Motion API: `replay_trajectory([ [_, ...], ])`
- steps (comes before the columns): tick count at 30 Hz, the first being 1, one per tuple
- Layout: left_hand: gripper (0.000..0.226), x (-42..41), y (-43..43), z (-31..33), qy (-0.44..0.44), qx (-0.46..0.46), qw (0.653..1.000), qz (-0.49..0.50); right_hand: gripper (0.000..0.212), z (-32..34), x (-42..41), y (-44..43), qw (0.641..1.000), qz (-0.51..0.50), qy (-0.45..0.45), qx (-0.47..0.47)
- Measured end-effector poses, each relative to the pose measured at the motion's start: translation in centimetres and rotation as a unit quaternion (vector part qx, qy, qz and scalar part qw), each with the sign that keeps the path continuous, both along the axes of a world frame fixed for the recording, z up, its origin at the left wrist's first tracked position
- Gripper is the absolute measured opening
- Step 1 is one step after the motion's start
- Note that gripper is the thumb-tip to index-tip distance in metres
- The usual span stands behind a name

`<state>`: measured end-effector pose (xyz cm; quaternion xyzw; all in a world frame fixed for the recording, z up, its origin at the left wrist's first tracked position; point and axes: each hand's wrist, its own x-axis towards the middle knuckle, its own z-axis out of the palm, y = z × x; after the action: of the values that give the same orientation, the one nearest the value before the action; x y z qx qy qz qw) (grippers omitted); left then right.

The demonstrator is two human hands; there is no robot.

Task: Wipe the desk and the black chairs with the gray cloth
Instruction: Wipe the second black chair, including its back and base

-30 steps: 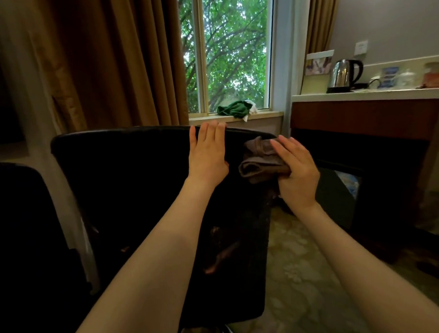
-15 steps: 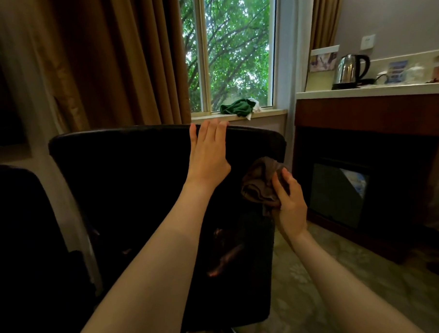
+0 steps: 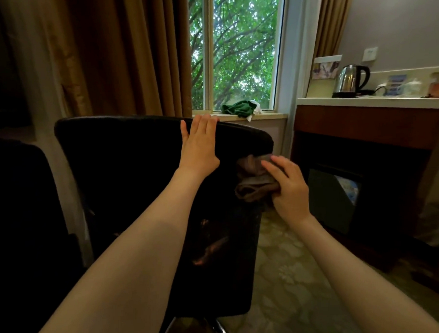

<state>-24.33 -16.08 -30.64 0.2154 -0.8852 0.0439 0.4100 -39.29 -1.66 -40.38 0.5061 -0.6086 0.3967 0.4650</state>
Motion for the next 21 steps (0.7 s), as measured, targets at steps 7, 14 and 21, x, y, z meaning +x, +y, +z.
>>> replay_trajectory([
  [7,0.076,0.4,-0.4,0.2,0.004,-0.012,1.000,0.001,0.049,2.7,1.0,-3.6,0.985,-0.088,0.150,-0.016],
  [14,0.070,-0.4,-1.2,-0.6,0.086,-0.027,0.996,-0.025,0.054,-2.6,1.3,-6.8,0.981,-0.156,0.091,-0.074],
  [21,0.066,-1.4,-2.5,-1.7,0.146,-0.076,0.986,-0.019,0.042,-5.8,1.4,-8.9,0.983,-0.146,0.066,-0.085],
])
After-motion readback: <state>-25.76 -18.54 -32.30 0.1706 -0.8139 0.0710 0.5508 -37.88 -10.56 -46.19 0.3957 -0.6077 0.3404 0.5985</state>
